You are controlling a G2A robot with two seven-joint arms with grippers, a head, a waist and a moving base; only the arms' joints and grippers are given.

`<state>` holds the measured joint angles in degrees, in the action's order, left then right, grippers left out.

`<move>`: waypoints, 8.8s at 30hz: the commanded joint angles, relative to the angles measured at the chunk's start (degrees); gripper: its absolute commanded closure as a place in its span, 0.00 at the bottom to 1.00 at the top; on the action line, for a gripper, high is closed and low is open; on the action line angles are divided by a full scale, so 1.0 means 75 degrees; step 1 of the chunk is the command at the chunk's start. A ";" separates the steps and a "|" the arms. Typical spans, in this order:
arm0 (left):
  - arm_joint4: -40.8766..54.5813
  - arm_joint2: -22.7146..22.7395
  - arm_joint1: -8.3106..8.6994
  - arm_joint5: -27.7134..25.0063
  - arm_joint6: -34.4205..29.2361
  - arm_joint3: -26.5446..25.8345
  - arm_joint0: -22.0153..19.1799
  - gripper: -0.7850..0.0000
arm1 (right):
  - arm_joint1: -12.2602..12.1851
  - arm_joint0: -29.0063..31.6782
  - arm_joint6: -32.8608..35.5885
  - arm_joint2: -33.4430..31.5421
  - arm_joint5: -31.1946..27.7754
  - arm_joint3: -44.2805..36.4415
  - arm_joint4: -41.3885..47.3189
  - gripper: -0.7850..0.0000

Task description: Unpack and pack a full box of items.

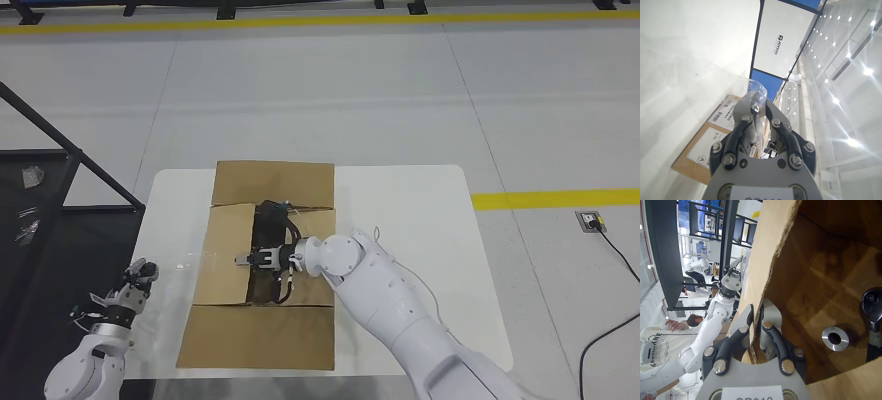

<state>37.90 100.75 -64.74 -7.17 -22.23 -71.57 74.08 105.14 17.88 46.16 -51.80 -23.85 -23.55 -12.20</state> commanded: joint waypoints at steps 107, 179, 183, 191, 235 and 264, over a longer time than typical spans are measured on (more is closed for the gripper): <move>-0.0479 0.0011 -0.0090 0.0211 -0.0002 0.0041 -0.0083 0.00 | 0.1432 -0.0391 -0.1320 0.0837 -0.0119 0.1287 0.2209 0.00; -0.0669 0.0109 -0.0047 0.0219 -0.0593 0.0136 0.0041 0.00 | 0.1501 -0.0121 -0.2338 0.0837 -0.0261 0.1159 0.1813 0.00; -0.0669 0.0109 -0.0047 0.0219 -0.0593 0.0136 0.0041 0.00 | 0.1501 -0.0121 -0.2338 0.0837 -0.0261 0.1159 0.1813 0.00; -0.0669 0.0109 -0.0047 0.0219 -0.0593 0.0136 0.0041 0.00 | 0.1501 -0.0121 -0.2338 0.0837 -0.0261 0.1159 0.1813 0.00; -0.0157 0.0374 -0.0084 0.0033 -0.0178 0.0148 0.0084 0.00 | 0.0916 0.0898 -0.2175 0.0453 0.0796 -0.0709 0.1034 0.00; -0.0615 0.0098 -0.0081 0.0087 -0.0541 -0.0027 0.0135 0.00 | -0.0480 0.3572 -0.0749 -0.1368 0.3407 -0.5907 -0.1688 0.00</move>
<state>33.09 101.48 -65.32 -6.51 -26.44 -71.83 75.08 101.70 44.41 39.17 -61.82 0.47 -67.44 -25.05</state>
